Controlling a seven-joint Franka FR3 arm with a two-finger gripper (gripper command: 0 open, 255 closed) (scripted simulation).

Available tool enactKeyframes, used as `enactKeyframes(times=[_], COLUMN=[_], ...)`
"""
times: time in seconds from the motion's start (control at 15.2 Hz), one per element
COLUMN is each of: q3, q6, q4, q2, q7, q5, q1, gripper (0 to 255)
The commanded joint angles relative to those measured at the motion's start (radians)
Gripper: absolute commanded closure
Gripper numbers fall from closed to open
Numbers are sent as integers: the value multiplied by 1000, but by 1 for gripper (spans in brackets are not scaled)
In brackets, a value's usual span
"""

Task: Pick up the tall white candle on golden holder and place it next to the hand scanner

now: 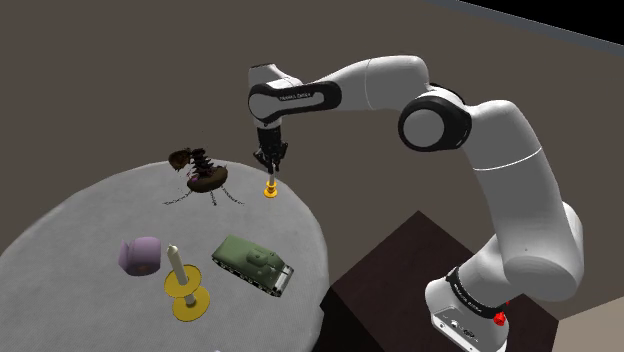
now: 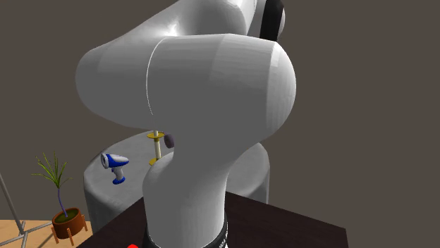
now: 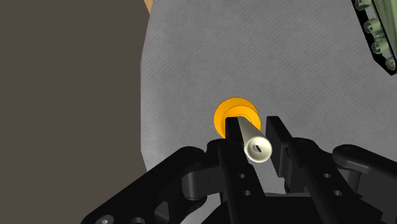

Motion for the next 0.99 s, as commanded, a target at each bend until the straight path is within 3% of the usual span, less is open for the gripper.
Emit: enactKeyframes(times=[0.0,0.92], q3=[1,8], q6=[-15,-150], q4=[0,61], q2=[-15,-90], q7=[-1,-1], q5=[1,10], q1=[-1,-2], gripper=[255,255])
